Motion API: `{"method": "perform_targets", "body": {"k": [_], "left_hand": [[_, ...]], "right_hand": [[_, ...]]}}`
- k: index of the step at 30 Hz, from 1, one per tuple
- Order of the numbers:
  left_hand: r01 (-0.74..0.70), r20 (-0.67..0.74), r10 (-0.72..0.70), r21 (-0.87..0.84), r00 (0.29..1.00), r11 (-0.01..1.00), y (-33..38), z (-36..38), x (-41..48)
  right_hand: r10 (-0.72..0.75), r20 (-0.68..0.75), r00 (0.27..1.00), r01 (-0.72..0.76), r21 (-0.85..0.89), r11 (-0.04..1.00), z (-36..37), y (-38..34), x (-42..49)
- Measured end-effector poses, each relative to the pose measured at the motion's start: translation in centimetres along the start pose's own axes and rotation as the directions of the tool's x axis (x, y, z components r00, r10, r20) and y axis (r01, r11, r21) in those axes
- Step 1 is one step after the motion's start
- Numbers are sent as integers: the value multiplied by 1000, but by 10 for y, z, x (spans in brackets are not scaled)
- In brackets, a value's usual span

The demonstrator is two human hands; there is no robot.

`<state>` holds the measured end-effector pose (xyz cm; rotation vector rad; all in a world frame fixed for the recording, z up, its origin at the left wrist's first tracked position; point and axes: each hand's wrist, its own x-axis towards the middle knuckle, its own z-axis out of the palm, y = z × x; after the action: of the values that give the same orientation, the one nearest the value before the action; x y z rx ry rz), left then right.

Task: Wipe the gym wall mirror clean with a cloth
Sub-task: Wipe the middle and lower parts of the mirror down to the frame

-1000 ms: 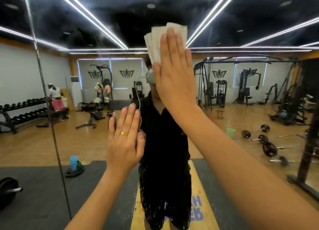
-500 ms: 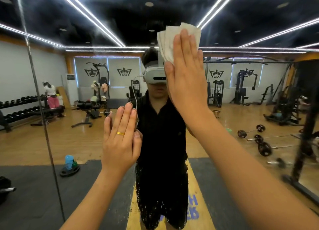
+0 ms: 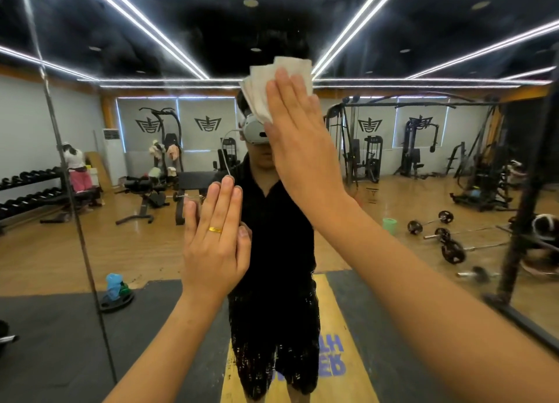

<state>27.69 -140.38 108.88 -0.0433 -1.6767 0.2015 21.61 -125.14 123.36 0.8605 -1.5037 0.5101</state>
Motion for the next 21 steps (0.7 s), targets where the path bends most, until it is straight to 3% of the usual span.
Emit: {"method": "perform_targets", "body": {"k": [3, 5, 8, 10, 12, 16, 21], "left_hand": [[-7, 2, 7, -1, 1000, 1000, 0, -1, -2], [-12, -5, 12, -8, 1000, 1000, 0, -2, -1], [-6, -25, 6, -4, 1000, 1000, 1, -2, 1], [-3, -16, 3, -4, 1000, 1000, 0, -1, 2], [-3, 2, 3, -1, 1000, 1000, 1, 0, 4], [-4, 58, 4, 2, 998, 1000, 4, -1, 3], [-7, 52, 5, 34, 999, 999, -1, -3, -3]], "right_hand": [[-115, 17, 993, 116, -85, 990, 3, 5, 12], [-59, 0, 998, 59, -98, 993, -7, 17, 10], [221, -102, 970, -221, 16, 975, -18, 33, -5], [427, -162, 890, -417, 89, 904, -19, 28, -31], [533, -185, 826, -524, 99, 846, -17, 17, -67], [532, -160, 832, -525, 85, 847, -15, 14, -91], [485, -147, 862, -479, 79, 874, -23, 25, -26]]}}
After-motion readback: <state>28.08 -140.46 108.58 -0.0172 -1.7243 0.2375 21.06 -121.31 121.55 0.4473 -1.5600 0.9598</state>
